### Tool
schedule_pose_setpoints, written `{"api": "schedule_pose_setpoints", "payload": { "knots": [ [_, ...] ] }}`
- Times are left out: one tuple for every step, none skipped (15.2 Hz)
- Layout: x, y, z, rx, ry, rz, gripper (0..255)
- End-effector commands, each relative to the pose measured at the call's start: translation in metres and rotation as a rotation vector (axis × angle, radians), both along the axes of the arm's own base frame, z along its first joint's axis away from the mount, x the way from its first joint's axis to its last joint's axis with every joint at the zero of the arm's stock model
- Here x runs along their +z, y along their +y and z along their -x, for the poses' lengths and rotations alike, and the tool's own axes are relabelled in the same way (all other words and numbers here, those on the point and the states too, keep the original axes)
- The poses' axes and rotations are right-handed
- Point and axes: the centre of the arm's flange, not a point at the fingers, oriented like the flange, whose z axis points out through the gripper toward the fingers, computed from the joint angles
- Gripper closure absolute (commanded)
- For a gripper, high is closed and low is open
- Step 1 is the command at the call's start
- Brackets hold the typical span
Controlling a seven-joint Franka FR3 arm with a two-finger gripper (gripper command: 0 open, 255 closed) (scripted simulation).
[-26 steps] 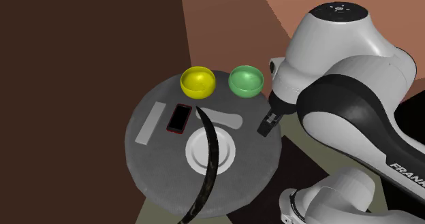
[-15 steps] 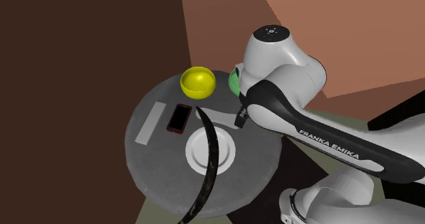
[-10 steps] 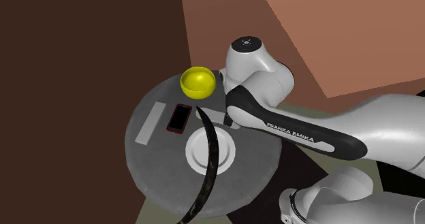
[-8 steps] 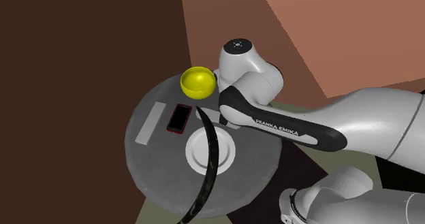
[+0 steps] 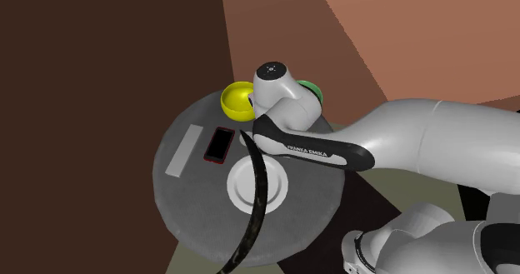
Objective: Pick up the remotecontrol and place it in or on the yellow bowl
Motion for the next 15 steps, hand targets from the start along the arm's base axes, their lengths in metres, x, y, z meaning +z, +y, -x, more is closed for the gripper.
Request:
{"api": "schedule_pose_setpoints", "payload": {
  "knots": [
    [-0.011,0.000,0.000,0.001,-0.001,0.000,0],
    [-0.016,0.000,0.000,0.001,-0.001,0.000,0],
    [-0.022,0.000,0.000,0.001,-0.001,0.000,0],
    [-0.025,0.000,0.000,0.001,-0.001,0.000,0],
    [-0.025,0.000,0.000,0.001,-0.001,0.000,0],
    [-0.025,0.000,0.000,0.001,-0.001,0.000,0],
    [-0.025,0.000,0.000,0.001,-0.001,0.000,0],
    [-0.025,0.000,0.000,0.001,-0.001,0.000,0],
    [-0.025,0.000,0.000,0.001,-0.001,0.000,0],
    [-0.025,0.000,0.000,0.001,-0.001,0.000,0],
    [-0.025,0.000,0.000,0.001,-0.001,0.000,0],
    [-0.025,0.000,0.000,0.001,-0.001,0.000,255],
    [-0.025,0.000,0.000,0.001,-0.001,0.000,255],
    [-0.024,0.000,0.000,0.001,-0.001,0.000,255],
    [-0.024,0.000,0.000,0.001,-0.001,0.000,255]
  ]
}}
